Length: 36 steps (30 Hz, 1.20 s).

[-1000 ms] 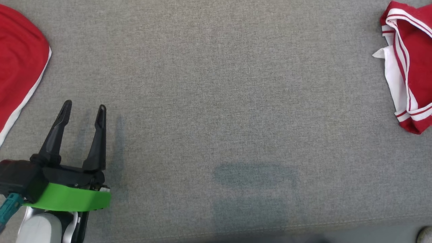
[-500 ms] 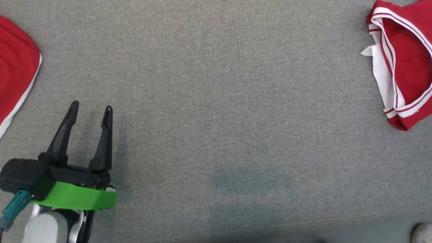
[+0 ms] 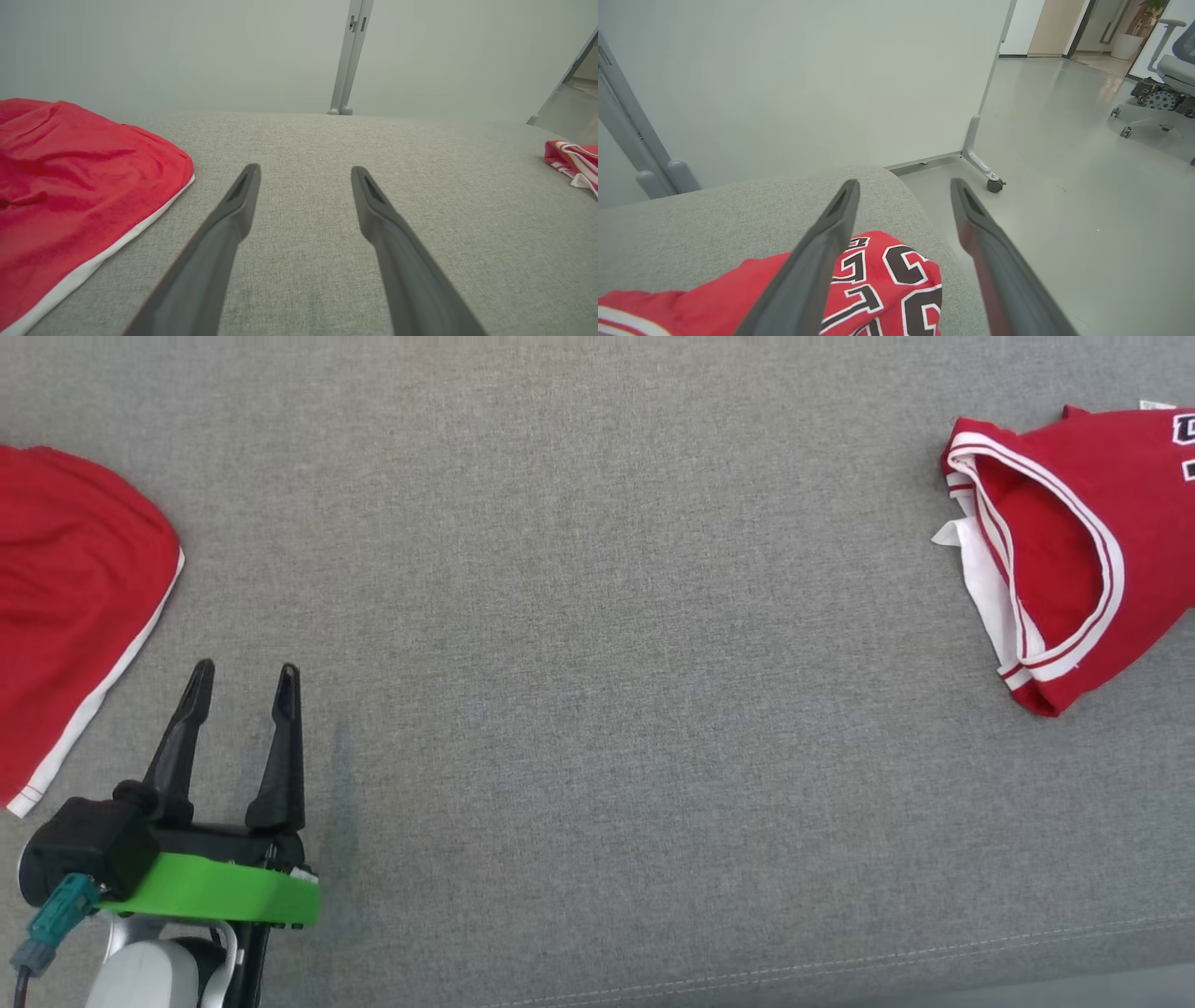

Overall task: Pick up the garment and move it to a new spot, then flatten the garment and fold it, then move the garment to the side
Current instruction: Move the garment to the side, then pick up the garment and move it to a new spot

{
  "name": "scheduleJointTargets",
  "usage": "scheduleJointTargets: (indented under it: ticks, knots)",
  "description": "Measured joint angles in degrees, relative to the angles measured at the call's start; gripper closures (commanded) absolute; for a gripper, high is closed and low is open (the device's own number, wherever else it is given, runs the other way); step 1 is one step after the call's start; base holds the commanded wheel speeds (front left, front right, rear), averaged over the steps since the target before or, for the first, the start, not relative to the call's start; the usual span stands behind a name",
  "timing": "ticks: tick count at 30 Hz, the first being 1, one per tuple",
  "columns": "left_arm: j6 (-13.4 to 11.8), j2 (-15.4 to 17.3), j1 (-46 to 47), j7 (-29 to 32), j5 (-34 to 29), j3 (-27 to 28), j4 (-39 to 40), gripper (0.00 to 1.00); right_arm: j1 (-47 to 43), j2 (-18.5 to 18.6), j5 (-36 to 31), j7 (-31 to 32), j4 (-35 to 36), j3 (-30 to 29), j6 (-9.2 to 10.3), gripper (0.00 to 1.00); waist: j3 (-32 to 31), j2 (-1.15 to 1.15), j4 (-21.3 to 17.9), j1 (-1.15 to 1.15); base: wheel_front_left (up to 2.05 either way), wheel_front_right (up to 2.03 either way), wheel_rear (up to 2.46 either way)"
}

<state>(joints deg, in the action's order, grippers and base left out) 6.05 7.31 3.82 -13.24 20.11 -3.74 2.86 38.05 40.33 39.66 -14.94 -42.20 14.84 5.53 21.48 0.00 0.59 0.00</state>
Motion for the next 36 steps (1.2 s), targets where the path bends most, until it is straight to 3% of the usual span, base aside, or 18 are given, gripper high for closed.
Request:
scheduleJointTargets:
  ticks: [3, 9, 20, 27, 36]
  knots:
    - [0.0, 0.0, -1.1, 0.0, 0.1, 0.1, -1.4, 0.00, -3.1, -1.6, -0.7, 0.0, 2.4, 0.5, -0.89, 0.00, -2.1, 0.00, -0.2, 0.00, 0.00, 0.00, 0.00]
    - [0.0, 0.0, -2.3, -0.5, 0.1, 0.7, -3.6, 0.00, -9.5, -6.8, -3.1, 0.1, 8.9, 2.2, -0.81, 0.00, -6.2, 0.00, -0.5, 0.00, 0.00, 0.00, 0.00]
    - [-0.5, -0.3, -4.9, -0.7, 0.5, 2.1, -8.3, 0.00, -22.2, -15.7, -8.2, 0.1, 20.4, 0.2, 1.12, 0.00, -12.8, 0.00, -0.9, 0.00, 0.00, 0.00, 0.00]
    - [-0.6, -0.3, -5.6, -0.7, 0.5, 2.6, -8.6, 0.00, -29.5, -17.1, -10.7, 0.1, 23.9, -1.0, 1.23, 0.00, -15.9, 0.00, -1.0, 0.00, 0.00, 0.00, 0.00]
    - [-0.6, -0.7, -5.6, -1.0, 0.5, 2.4, -8.9, 0.00, -32.5, -16.7, -14.5, 0.1, 27.9, -2.8, 1.56, 0.00, -16.2, 0.00, 1.3, -0.01, 0.00, 0.00, 0.00]
